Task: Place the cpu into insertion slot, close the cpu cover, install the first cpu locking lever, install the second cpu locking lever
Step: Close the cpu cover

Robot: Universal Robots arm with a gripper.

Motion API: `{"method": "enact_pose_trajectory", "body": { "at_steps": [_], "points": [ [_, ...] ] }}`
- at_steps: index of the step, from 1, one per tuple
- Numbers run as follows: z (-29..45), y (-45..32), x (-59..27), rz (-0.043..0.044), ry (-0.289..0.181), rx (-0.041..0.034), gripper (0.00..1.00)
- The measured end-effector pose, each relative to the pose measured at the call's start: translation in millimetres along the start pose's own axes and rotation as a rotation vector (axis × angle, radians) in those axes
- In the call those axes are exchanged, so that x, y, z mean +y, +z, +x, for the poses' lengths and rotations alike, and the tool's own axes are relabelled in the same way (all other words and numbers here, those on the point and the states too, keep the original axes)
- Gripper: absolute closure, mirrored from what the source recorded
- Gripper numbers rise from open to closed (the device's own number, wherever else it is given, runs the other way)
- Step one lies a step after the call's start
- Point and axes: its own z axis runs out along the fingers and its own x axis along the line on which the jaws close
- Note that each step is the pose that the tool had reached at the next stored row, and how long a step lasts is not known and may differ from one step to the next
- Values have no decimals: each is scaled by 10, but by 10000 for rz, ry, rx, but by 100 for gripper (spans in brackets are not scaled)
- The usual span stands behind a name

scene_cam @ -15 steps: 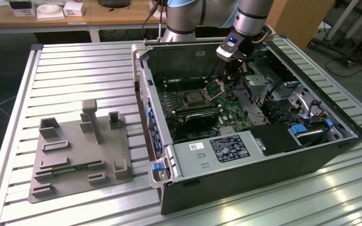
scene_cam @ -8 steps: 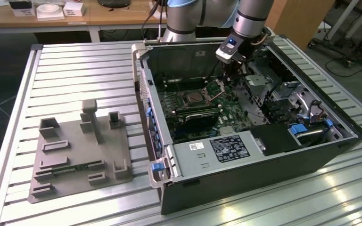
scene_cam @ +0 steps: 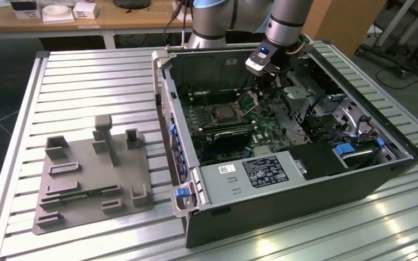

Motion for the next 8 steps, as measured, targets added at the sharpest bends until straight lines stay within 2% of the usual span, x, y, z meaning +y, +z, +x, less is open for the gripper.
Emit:
{"method": "enact_pose_trajectory", "body": {
  "at_steps": [8],
  "points": [
    [7,46,-128,16,-1,2,89]
  ]
}}
